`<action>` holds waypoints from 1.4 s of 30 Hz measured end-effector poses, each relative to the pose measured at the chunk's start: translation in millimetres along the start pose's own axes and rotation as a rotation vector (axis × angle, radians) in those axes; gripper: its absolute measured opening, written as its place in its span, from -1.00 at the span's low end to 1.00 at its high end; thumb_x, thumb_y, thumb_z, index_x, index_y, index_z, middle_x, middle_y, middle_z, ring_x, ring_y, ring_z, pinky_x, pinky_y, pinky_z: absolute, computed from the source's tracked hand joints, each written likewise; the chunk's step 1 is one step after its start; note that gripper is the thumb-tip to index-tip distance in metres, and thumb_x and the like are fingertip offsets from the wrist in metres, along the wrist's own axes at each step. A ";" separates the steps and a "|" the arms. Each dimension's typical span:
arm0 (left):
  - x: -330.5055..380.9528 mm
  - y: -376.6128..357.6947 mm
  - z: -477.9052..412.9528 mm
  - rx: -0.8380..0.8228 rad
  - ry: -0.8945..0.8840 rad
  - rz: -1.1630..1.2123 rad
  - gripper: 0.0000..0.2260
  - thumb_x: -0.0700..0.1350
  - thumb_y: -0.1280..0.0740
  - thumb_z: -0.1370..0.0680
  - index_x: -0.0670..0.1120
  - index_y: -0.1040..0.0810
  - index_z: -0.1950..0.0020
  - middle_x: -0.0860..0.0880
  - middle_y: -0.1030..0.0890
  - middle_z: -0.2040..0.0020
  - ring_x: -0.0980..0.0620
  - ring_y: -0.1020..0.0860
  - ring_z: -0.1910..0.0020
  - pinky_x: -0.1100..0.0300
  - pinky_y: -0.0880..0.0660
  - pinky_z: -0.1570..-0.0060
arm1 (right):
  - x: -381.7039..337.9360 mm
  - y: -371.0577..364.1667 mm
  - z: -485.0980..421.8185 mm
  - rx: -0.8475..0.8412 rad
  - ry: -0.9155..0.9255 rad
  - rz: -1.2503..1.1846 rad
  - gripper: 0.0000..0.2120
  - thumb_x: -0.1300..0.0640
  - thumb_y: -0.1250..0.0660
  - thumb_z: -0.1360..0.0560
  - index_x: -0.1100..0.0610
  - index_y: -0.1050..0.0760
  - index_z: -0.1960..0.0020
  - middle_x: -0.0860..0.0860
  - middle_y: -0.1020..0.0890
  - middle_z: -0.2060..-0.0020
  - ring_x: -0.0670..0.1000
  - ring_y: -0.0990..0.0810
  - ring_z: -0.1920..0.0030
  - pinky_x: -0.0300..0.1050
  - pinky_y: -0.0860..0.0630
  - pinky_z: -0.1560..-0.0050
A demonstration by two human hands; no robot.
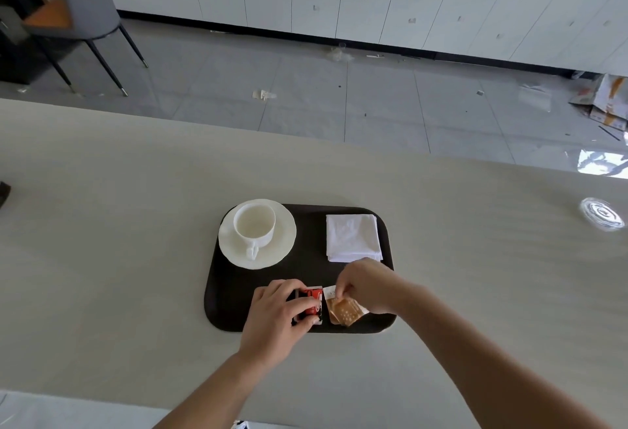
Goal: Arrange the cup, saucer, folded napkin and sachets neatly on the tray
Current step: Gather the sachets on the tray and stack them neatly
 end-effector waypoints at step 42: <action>-2.3 0.8 0.8 -0.022 -0.003 0.002 -0.75 0.21 -0.31 -0.45 0.23 -0.57 -0.09 0.19 -0.51 -0.14 0.12 -0.47 -0.12 0.14 -0.43 -0.02 | -1.4 -47.9 9.4 0.338 -0.364 -0.350 -0.70 0.26 -0.21 -0.53 0.02 -0.61 -0.14 -0.01 -0.68 0.05 0.01 -0.60 0.11 -0.21 -0.47 0.22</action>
Point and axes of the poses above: each hand's wrist, its own z-axis away from the middle knuckle, its own y-axis out of the back of the hand, x = y × z, the point moved 1 cm from there along -z, towards the middle knuckle
